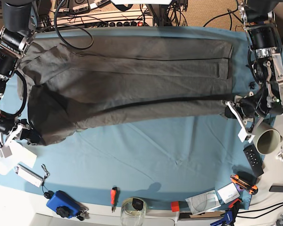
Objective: Fold the T-shirt properly
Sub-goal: 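Lay the folded edge down with both grippers, forming a long strip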
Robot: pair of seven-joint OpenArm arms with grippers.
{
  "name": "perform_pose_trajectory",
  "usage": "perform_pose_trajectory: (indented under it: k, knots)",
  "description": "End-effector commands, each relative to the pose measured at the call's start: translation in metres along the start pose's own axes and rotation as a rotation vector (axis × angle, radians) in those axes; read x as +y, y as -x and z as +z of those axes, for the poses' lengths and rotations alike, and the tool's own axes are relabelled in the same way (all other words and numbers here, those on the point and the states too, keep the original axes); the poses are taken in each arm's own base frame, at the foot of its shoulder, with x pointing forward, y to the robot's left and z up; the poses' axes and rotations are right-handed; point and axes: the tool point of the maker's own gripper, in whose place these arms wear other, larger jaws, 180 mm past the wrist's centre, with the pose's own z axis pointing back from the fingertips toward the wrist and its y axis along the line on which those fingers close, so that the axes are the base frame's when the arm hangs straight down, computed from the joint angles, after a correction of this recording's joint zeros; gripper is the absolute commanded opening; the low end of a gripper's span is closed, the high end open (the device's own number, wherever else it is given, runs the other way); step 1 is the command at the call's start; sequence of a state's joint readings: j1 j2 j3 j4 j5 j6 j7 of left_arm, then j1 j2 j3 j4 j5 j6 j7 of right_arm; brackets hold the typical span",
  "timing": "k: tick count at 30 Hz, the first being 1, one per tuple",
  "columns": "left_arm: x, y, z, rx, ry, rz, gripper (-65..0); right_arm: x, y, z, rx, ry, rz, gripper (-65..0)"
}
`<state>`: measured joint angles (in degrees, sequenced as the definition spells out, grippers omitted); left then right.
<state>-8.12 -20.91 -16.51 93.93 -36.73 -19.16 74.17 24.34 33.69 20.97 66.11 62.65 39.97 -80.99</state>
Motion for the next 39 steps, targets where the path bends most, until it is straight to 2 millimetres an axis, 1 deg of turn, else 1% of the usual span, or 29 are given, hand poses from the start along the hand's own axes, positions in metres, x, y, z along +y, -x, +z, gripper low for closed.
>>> perform_pose_trajectory:
  k: [1,4,7,11,15,19,25,28,32,34,39]
  knots:
    - [0.004,-0.012,0.011,-0.036,-0.020,-0.030,-65.0,-0.001,-0.022,0.016,-0.063,0.015,0.037,-65.0]
    - [0.004,-0.004,0.016,-0.045,-0.030,-0.032,-65.0,-0.002,-0.013,0.023,-0.064,0.034,0.046,-65.0]
    - [0.008,0.003,0.022,-0.054,-0.046,-0.017,-65.0,-0.003,-0.005,0.033,-0.069,0.059,0.056,-65.0]
    - [0.011,0.016,0.024,-0.041,-0.050,0.006,-65.0,-0.005,0.009,0.042,-0.073,0.069,0.042,-65.0]
    - [0.008,0.028,0.025,-0.021,-0.048,0.004,-65.0,-0.007,0.028,0.043,-0.046,0.067,0.014,-65.0]
    - [0.002,0.037,0.030,-0.013,-0.060,-0.022,-65.0,-0.007,0.044,0.042,-0.018,0.061,-0.005,-65.0]
    - [-0.011,0.052,0.039,-0.013,-0.065,-0.059,-65.0,-0.002,0.056,0.043,0.001,0.045,-0.009,-65.0]
    - [-0.017,0.057,0.040,-0.014,-0.057,-0.058,-65.0,0.005,0.060,0.045,0.018,0.051,0.028,-65.0]
    - [-0.018,0.063,0.039,0.003,-0.053,-0.052,-65.0,0.013,0.064,0.051,0.030,0.063,0.077,-65.0]
    - [-0.017,0.064,0.039,0.007,-0.062,-0.054,-65.0,0.012,0.066,0.057,0.012,0.077,0.071,-65.0]
    - [-0.018,0.067,0.040,0.012,-0.063,-0.053,-65.0,-0.003,0.072,0.079,-0.038,0.136,0.017,-65.0]
